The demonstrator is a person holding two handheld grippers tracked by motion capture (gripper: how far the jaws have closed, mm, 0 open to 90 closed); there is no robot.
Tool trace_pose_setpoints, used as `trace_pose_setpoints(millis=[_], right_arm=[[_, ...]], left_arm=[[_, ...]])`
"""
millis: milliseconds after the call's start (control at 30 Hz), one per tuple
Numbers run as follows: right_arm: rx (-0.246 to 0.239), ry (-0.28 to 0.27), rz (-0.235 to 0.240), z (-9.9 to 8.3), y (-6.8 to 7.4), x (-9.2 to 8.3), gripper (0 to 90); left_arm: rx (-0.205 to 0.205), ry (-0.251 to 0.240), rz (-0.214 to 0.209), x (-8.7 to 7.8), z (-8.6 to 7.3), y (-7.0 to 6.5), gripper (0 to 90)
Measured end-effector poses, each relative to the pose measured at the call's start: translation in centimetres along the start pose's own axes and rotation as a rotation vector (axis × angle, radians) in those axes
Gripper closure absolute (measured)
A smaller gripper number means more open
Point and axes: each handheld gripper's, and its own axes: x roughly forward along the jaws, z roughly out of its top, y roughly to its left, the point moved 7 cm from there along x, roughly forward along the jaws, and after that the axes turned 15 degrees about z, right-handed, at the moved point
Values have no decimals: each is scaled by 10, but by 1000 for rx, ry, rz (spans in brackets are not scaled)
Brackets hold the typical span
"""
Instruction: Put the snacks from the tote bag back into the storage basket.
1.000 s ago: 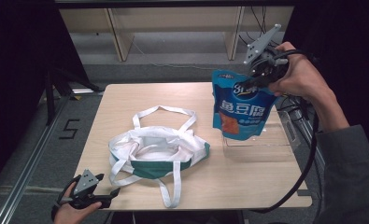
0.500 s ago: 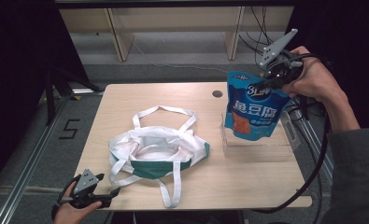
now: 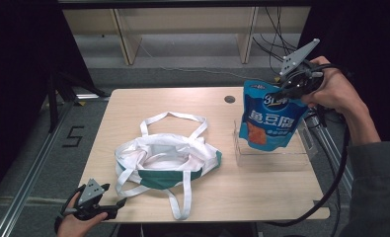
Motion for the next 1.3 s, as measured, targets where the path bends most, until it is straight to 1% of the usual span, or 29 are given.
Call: trace_pose_setpoints(millis=[33,67,100,133,167,300,333,367,400,433,500,533,567,633,767,800,833,867,900,933,967,1000,1033,1067,1133,1167,1200,1267,1300], right_arm=[[-6,4,13,-1,0,1,900],[3,1,6,-2,0,2,900],[-10,-4,11,-2,0,3,900],[-2,-2,16,-4,0,4,900],[-12,-13,14,-5,-1,7,900],[-19,-6,36,-10,-1,13,900],[4,-14,23,-11,-1,14,900],[-10,-14,36,-13,-1,16,900],[3,-17,30,-14,-1,17,900],[-11,-15,35,-15,-1,18,900],[0,-22,40,-19,-1,22,900],[14,-23,45,-20,0,22,900],[3,-20,48,-22,0,25,900],[-1,-20,55,-25,-1,28,900],[-18,-19,68,-29,0,35,900],[-2,-23,71,-30,1,36,900],[-16,-24,67,-31,-1,38,900],[-20,-25,76,-32,-1,39,900],[-37,-27,80,-32,-1,40,900],[-33,-31,87,-33,-1,41,900],[-11,-36,83,-34,0,42,900],[-13,-37,88,-34,0,43,900],[-25,-38,94,-34,0,45,900],[-15,-38,97,-35,1,46,900],[-25,-39,100,-36,-1,49,900],[-17,-41,97,-38,-1,51,900],[-28,-47,98,-38,-1,51,900],[-22,-54,102,-39,-1,51,900],[-2,-66,96,-40,-1,50,900]], left_arm=[[-6,-3,-2,0,0,-1,195],[-11,-8,-1,0,1,-1,195],[-14,-6,-3,0,0,-2,195],[-15,-14,1,0,0,-1,195],[-47,-37,4,1,3,-3,195],[-54,-28,4,1,2,-3,194],[-37,-29,8,1,2,-2,194],[-45,-32,4,1,2,-3,194],[-43,-32,4,1,2,-3,194],[-43,-31,5,1,2,-3,194],[-39,-30,12,1,2,-2,194],[-53,-32,11,2,2,-2,194],[-61,-35,8,2,2,-3,194],[-45,-36,12,2,2,-2,194],[-45,-30,9,3,2,-2,193],[-8,-10,10,2,0,0,194],[9,-2,11,1,-1,2,193],[-44,-25,12,3,1,-2,193],[-48,-28,11,3,2,-2,194],[-63,-24,7,3,1,-4,194],[-55,-19,8,3,1,-3,194],[-11,3,7,2,-1,0,194],[-16,1,6,2,-1,-1,194],[7,-1,8,1,-1,1,194],[-15,1,9,2,-1,-1,194],[0,-1,14,2,-1,1,194],[4,1,18,1,-1,1,194],[0,1,17,1,-1,1,194],[-1,-1,15,2,-1,1,194]])
